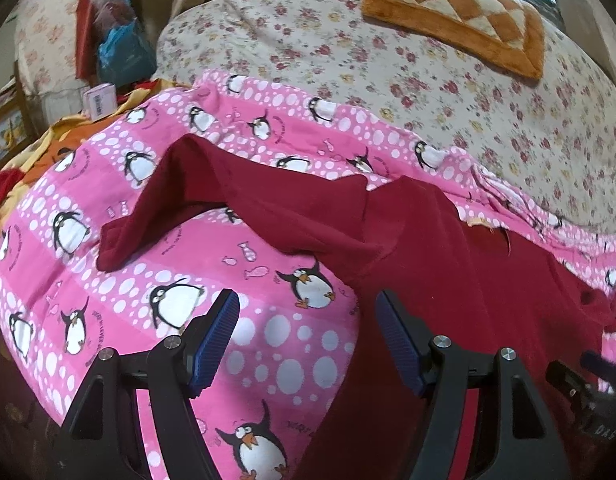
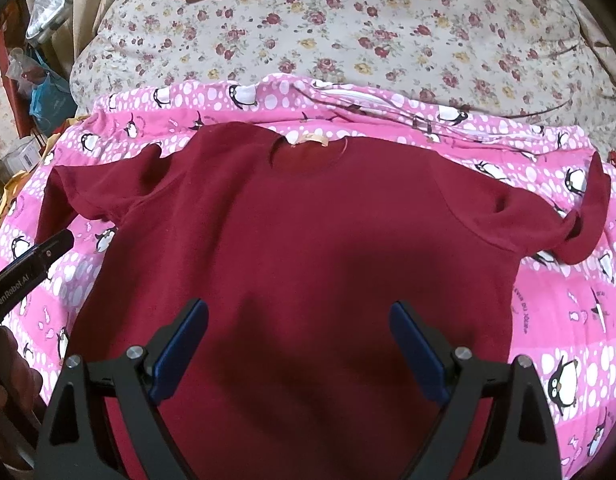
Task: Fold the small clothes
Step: 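Grasp the sleeve cuff nearest the left tool and lift it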
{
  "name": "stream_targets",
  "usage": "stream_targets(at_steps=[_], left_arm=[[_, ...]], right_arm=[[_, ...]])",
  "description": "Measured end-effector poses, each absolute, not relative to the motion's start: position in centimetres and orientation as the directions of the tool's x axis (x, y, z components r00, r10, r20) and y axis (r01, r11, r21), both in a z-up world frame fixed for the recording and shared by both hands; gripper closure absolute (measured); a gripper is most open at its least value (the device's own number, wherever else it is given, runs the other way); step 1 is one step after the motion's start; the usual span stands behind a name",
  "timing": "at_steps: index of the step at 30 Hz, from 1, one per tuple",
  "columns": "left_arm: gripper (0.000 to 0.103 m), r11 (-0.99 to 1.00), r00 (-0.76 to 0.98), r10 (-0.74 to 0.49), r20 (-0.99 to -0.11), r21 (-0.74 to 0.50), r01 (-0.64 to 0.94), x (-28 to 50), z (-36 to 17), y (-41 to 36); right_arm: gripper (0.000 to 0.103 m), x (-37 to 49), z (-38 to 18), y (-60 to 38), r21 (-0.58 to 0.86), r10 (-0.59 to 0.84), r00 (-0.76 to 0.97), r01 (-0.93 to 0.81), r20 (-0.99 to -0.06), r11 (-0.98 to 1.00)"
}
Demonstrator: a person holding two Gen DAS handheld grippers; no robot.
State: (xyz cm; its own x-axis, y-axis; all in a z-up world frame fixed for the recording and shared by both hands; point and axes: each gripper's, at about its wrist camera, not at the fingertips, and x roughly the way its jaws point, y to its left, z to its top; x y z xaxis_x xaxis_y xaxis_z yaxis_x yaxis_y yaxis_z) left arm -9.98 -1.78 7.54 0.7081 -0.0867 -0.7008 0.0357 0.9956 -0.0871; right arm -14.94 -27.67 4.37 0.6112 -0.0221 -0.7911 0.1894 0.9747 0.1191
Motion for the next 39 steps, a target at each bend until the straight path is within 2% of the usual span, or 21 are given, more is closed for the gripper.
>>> stream_targets(at_steps=[5,11,15,23,25,30,33,39], left_arm=[[0.051,0.985,0.7,-0.101,-0.707,-0.171,-0.031,-9.6,8.3,0.6],[0.051,0.966,0.682,-0.042,-0.731,-0.205,-0.16,-8.2,8.2,4.2],[0.051,0.958,0.672,0.013,-0.741,-0.184,-0.222,-7.7,7.8,5.9],[0.051,0.959,0.668,0.03,-0.743,-0.168,-0.23,-7.7,7.7,6.3],[0.051,0.951,0.663,0.003,-0.749,-0.203,-0.234,-7.6,7.6,6.8],[0.051,0.839,0.637,-0.166,-0.753,-0.447,-0.31,-7.1,6.4,10.5],[0.051,0.744,0.646,-0.219,-0.731,-0.553,-0.375,-6.6,5.7,13.1],[0.051,0.574,0.651,-0.268,-0.711,-0.66,-0.484,-4.8,4.1,16.7]], right_arm=[[0.009,-15.1,4.1,-27.8,0.14,-0.001,0.6,0.188,-0.8,0.972],[0.009,-15.3,4.0,-28.1,0.163,0.015,0.598,0.195,-0.802,0.967],[0.009,-15.2,4.0,-28.0,0.165,0.02,0.598,0.188,-0.801,0.968],[0.008,-15.1,3.6,-27.7,0.163,0.029,0.583,0.179,-0.812,0.97],[0.008,-15.1,3.6,-27.6,0.161,0.03,0.581,0.175,-0.814,0.971],[0.008,-15.2,3.4,-27.2,0.158,0.039,0.574,0.159,-0.818,0.975],[0.008,-15.2,3.2,-27.2,0.162,0.044,0.57,0.159,-0.82,0.974],[0.008,-15.0,2.6,-27.2,0.176,0.061,0.555,0.156,-0.829,0.972]])
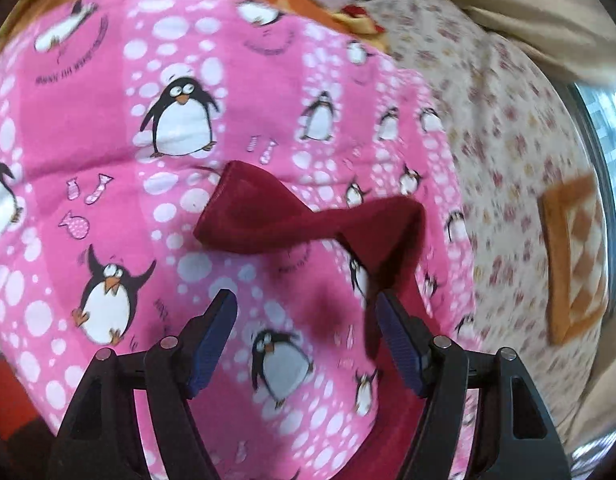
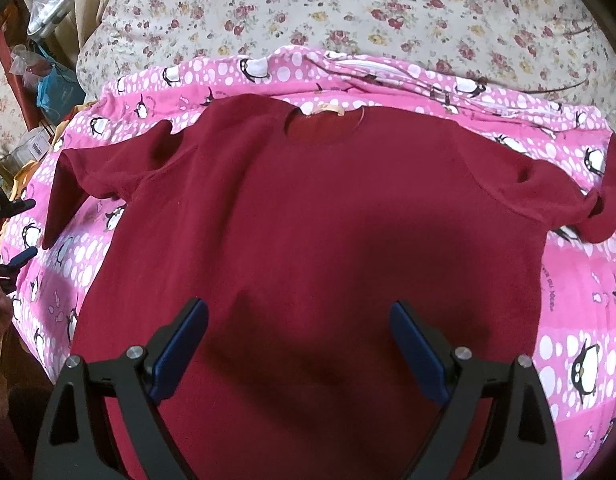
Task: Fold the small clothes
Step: 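Grasp the sleeve cuff nearest the left tool and lift it, then fold the held sleeve across the sweatshirt body and open the left tool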
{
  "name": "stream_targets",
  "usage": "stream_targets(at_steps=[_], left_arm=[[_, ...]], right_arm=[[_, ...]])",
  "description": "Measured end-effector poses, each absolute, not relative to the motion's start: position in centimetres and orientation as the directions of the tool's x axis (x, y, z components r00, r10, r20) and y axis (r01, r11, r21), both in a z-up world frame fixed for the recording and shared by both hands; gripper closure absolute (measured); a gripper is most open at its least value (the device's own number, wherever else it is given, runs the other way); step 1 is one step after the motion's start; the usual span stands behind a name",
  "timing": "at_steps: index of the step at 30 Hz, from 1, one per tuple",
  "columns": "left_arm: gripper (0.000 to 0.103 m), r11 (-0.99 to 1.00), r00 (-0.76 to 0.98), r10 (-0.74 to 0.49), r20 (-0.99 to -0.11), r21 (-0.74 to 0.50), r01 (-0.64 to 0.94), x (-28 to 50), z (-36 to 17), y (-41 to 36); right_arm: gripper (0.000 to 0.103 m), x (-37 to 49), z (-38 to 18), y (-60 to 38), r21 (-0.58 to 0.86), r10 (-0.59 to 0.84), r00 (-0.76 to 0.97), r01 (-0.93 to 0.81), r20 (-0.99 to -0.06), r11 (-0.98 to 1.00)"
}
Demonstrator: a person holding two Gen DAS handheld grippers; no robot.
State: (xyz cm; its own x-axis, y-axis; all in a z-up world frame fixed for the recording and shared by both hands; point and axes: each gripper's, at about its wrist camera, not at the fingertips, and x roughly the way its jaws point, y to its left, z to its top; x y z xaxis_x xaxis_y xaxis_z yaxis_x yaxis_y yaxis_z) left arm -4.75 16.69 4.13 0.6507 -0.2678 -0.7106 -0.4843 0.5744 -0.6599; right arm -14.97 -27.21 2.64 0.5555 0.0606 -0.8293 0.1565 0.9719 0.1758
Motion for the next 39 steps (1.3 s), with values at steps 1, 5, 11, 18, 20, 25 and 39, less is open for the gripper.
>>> stream_targets(at_steps=[1,5,11,18,20,25,39], left_arm=[[0.051,0.552,0.649,-0.275,-0.71,-0.669,-0.498,-4.2,3.9,17.0],[0.051,0.485,0.64,-0.252,-0.726,-0.667,-0.566,-2.7,2.8,18.3],[0.051,0.376,0.62,-0.315,-0.718,-0.695,-0.613,-2.0,0.7,18.0],[0.051,0.287,0.658,-0.291,-0.695,-0.719,-0.633,-0.8,-0.6,19.6],[0.063,0.299,0.667,-0.284,-0.689,-0.725,-0.621,-0.2,-0.9,19.8],[0.103,0.316,0.686,-0.296,-0.664,-0.746,-0.586,-0.1,-1.0,20.7],[0.103,0.718,0.826,-0.256,-0.502,-0.671,-0.185,-0.3,14.3,14.6]], right_arm=[[0.008,-14.9,2.6,-27.2,0.175,0.061,0.554,0.155,-0.83,0.972],[0.008,-14.7,2.4,-27.2,0.175,0.063,0.55,0.153,-0.833,0.973],[0.008,-14.2,2.0,-27.4,0.177,0.067,0.538,0.155,-0.84,0.972],[0.008,-14.0,1.9,-27.2,0.179,0.075,0.536,0.145,-0.841,0.973],[0.008,-14.0,1.9,-27.4,0.187,0.079,0.537,0.149,-0.84,0.971],[0.008,-14.2,1.9,-27.4,0.192,0.085,0.538,0.145,-0.839,0.971],[0.008,-15.0,2.4,-28.7,0.23,0.098,0.559,0.17,-0.824,0.958]])
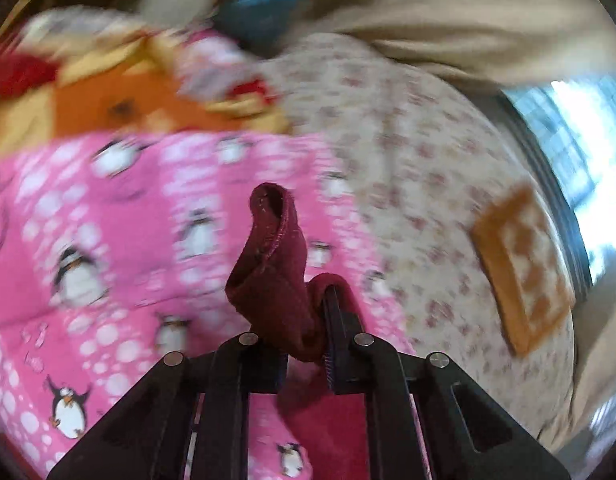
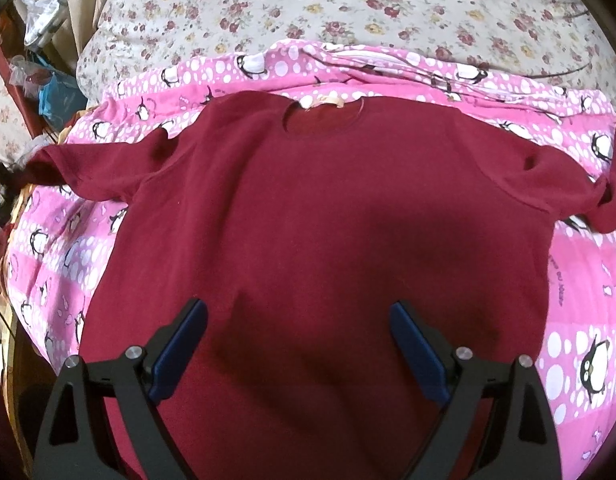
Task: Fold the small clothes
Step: 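Fold the held sleeve across the sweatshirt body and open the left tool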
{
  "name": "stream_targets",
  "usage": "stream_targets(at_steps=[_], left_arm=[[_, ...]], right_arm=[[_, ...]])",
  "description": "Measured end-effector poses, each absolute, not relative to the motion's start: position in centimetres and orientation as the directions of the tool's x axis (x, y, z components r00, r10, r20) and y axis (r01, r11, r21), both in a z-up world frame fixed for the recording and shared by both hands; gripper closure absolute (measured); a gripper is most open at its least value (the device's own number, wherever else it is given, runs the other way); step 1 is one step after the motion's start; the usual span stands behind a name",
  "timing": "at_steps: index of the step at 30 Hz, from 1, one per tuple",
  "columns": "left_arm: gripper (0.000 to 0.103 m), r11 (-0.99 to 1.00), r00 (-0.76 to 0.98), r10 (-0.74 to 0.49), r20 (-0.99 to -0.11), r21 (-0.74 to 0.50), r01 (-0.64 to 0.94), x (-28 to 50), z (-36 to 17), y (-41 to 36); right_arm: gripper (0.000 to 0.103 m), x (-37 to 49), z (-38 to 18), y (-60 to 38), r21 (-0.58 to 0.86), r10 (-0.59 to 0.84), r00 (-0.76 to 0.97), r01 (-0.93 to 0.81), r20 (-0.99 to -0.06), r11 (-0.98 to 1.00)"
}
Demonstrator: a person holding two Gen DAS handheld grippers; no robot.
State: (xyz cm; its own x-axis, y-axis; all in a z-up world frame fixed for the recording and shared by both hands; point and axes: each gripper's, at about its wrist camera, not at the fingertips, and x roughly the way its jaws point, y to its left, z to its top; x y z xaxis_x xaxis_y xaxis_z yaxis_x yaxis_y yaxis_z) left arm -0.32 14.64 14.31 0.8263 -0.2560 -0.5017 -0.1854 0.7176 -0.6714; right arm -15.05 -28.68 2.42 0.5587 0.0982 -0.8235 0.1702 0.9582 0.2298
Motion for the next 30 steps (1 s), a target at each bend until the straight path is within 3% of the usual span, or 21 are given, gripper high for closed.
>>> stream_targets(at_steps=[8,15,17,19,22,26,30], left_arm=[[0.103,0.82,0.761,-0.473,-0.444,-0.538,0.196,-0.6,18.6,1.1],[0.103,0.789,0.538,-0.615,-0.577,-0.462,0.405,-1.8,12.1,-13.5],[0.103,0.786,0.478,-0.616,-0.627,-0.443,0.432,-2.2,9.4,-16.2],[0.093,0.778,0.375,-0.607,-0.7,-0.427,0.461,-2.6,6.0,-18.8],[0.09,0.753,0.285,-0.616,-0.734,-0.443,0.486,-4.0,4.4,-19.3],[0.082,0.772,0.346,-0.596,-0.725,-0.399,0.495,-5.6,6.8,-15.7],[0.081,0.918,0.546,-0.36,-0.756,-0.183,0.353,-5.8,8.1,-9.6]], right_arm=[[0.008,-16.0,3.7,-31.0,0.247,0.066,0.598,0.225,-0.799,0.942],[0.008,-17.2,4.7,-34.5,0.241,0.008,0.624,0.29,-0.781,0.926],[0.008,-17.4,4.7,-35.7,0.244,-0.004,0.621,0.314,-0.783,0.917],[0.008,-17.6,4.5,-36.9,0.253,-0.012,0.616,0.34,-0.787,0.906],[0.008,-17.7,4.3,-37.8,0.266,-0.006,0.611,0.353,-0.792,0.897],[0.008,-16.8,4.7,-38.2,0.265,0.007,0.625,0.321,-0.781,0.909],[0.008,-14.7,5.2,-38.1,0.314,0.06,0.653,0.28,-0.755,0.907]])
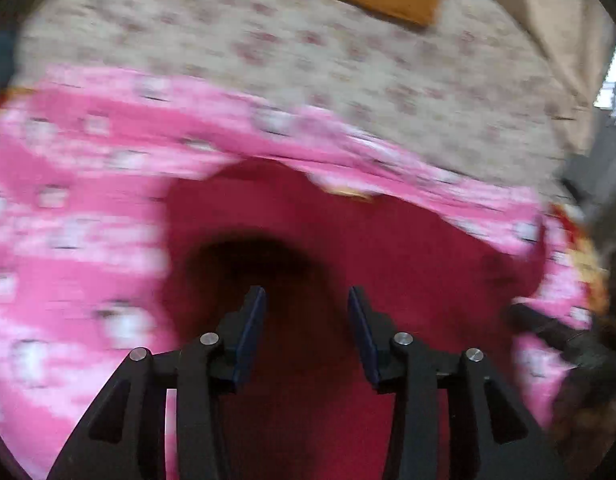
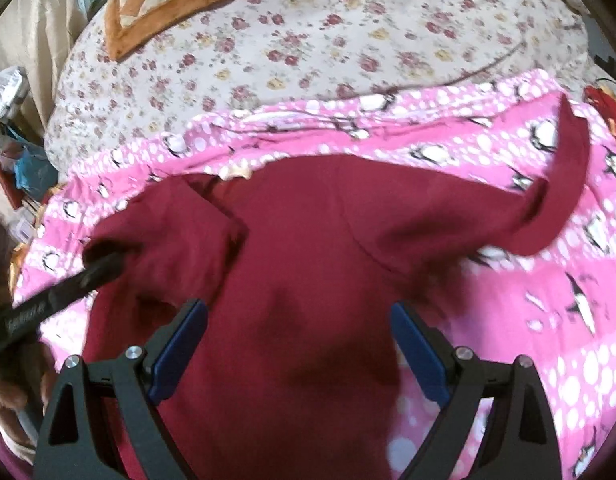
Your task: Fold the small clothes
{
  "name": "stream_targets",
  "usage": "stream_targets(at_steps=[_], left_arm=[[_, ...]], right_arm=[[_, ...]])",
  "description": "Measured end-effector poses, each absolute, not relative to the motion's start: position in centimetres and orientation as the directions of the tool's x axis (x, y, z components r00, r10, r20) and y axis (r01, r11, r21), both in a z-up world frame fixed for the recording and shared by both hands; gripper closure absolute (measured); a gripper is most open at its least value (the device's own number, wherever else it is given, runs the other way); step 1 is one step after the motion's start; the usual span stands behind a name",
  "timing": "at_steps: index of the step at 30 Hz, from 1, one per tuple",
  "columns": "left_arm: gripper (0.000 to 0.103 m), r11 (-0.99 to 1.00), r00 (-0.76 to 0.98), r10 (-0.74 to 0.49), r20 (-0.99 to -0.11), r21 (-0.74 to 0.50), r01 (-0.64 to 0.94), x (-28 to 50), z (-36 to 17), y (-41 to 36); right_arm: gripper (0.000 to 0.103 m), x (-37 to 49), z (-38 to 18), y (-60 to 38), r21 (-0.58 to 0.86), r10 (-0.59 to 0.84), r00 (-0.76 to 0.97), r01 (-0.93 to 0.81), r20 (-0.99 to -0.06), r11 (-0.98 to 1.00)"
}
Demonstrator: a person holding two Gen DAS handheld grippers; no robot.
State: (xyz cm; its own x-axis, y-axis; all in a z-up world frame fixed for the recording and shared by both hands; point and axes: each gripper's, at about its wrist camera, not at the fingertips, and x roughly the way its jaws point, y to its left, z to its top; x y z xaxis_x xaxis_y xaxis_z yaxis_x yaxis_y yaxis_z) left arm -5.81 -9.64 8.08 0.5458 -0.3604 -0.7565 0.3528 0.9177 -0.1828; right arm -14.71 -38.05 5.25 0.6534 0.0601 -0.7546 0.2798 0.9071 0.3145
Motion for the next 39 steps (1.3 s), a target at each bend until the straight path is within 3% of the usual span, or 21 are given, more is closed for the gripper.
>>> stream_targets(at_steps=[2,4,9,14,15,16,18,19,24,28,30,35,39], left_arm=[[0.081,0.968,0.588,-0.215,-0.78,-0.089,0.236,-4.8,7.2,-7.5],[0.081,0.985,0.588,-0.157,-0.794,-0.079,0.156,-3.7,5.9,-5.7],[0.081,0.986,0.531,-0.165,-0.831,-0.151,0.071,-1.3,2.9,-3.3],[0.081,0.985,0.536,-0.169,-0.827,-0.154,0.072,-1.1,2.9,-3.7],[0.081,0.985,0.536,-0.17,-0.827,-0.158,0.068,-1.2,2.8,-3.7],[0.081,0.984,0.534,-0.174,-0.827,-0.165,0.065,-1.0,2.7,-3.6],[0.081,0.981,0.53,-0.186,-0.827,-0.184,0.058,-0.8,2.8,-3.3],[0.081,0.979,0.528,-0.195,-0.827,-0.196,0.054,-0.7,2.9,-3.1],[0.081,0.976,0.53,-0.202,-0.823,-0.212,0.042,-0.8,3.1,-2.5],[0.081,0.976,0.531,-0.203,-0.823,-0.212,0.043,-1.1,3.3,-2.3],[0.081,0.976,0.531,-0.202,-0.823,-0.213,0.041,-1.2,3.3,-2.2],[0.081,0.972,0.554,-0.188,-0.811,-0.233,-0.012,-1.3,4.0,-0.5],[0.081,0.958,0.61,-0.236,-0.756,-0.285,0.017,-1.8,5.5,-0.3]], right_arm=[[0.008,-13.2,5.4,-37.5,0.326,0.086,0.66,0.251,-0.746,0.911],[0.008,-11.4,5.1,-36.5,0.325,0.109,0.64,0.23,-0.76,0.917],[0.008,-9.7,4.6,-31.5,0.277,0.154,0.613,0.111,-0.775,0.954],[0.01,-8.8,2.2,-26.3,0.091,0.103,0.573,-0.049,-0.813,0.995],[0.025,-8.7,1.9,-26.2,0.076,0.094,0.58,-0.055,-0.809,0.996],[0.057,-8.4,1.7,-26.4,0.082,0.106,0.588,-0.067,-0.802,0.994],[0.086,-7.7,1.7,-28.2,0.178,0.156,0.583,-0.021,-0.797,0.984],[0.088,-8.0,2.3,-29.7,0.273,0.22,0.602,-0.003,-0.768,0.962],[0.091,-11.2,7.1,-36.0,0.558,0.381,0.724,0.006,-0.575,0.83],[0.091,-13.8,9.7,-40.8,0.666,0.379,0.798,0.038,-0.468,0.745],[0.091,-14.2,9.2,-42.9,0.673,0.34,0.805,0.097,-0.486,0.733],[0.091,-13.2,3.3,-45.9,0.54,0.185,0.681,0.354,-0.709,0.764],[0.091,-14.3,1.6,-46.6,0.544,0.19,0.657,0.388,-0.729,0.744]])
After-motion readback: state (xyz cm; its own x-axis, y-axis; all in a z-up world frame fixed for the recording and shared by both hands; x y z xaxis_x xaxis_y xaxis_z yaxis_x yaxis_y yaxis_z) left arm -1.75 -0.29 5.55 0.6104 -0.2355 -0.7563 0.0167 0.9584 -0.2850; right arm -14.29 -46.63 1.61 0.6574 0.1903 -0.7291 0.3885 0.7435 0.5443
